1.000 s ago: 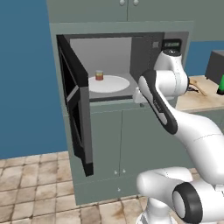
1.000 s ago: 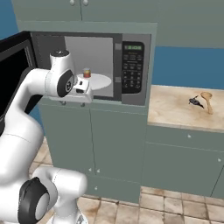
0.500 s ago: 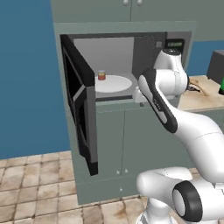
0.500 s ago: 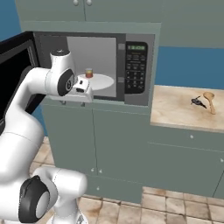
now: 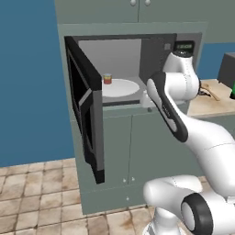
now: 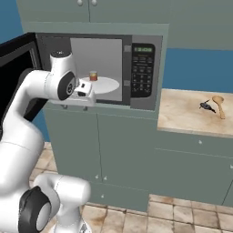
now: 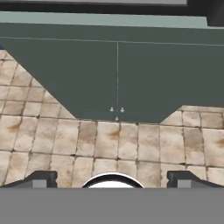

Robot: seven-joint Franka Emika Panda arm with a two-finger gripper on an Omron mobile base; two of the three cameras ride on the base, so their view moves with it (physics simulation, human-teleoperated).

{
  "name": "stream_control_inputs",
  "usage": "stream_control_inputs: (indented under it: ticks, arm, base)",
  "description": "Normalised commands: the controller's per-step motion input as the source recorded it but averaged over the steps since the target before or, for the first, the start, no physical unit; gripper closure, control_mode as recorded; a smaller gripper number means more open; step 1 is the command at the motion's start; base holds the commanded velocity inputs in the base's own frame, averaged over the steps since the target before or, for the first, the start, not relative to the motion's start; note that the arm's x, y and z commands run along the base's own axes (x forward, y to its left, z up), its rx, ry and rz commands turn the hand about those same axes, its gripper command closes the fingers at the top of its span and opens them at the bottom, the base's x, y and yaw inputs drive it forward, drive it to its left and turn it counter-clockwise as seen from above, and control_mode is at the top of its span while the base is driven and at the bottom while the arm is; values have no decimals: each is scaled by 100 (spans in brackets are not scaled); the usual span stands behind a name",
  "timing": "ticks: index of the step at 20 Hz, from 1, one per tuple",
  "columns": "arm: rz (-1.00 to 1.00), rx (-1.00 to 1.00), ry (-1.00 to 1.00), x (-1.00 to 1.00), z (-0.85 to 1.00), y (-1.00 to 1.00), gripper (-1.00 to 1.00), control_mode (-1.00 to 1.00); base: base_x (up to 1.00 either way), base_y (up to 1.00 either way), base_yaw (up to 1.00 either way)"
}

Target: Close the microwave door.

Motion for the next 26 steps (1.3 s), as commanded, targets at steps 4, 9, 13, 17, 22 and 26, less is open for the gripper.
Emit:
stream_control_inputs:
  ticks: [4, 9, 13, 17, 22, 26]
  arm:
    - [-9, -3, -24, -95, 59, 25, -100, -100]
    - [-18, -11, -38, -94, 68, 58, -100, -100]
    - [-26, -17, -31, -85, 39, 97, -100, -100]
    - [-24, -15, -30, -98, 42, 92, -100, -100]
    - [-27, -25, -15, -86, 21, 100, -100, -100]
    - [-35, -23, -12, -58, 17, 100, -100, -100]
  base:
    - [0, 0, 0]
    - [0, 0, 0]
    - [0, 0, 0]
    - [0, 0, 0]
    - [0, 0, 0]
    - [0, 0, 0]
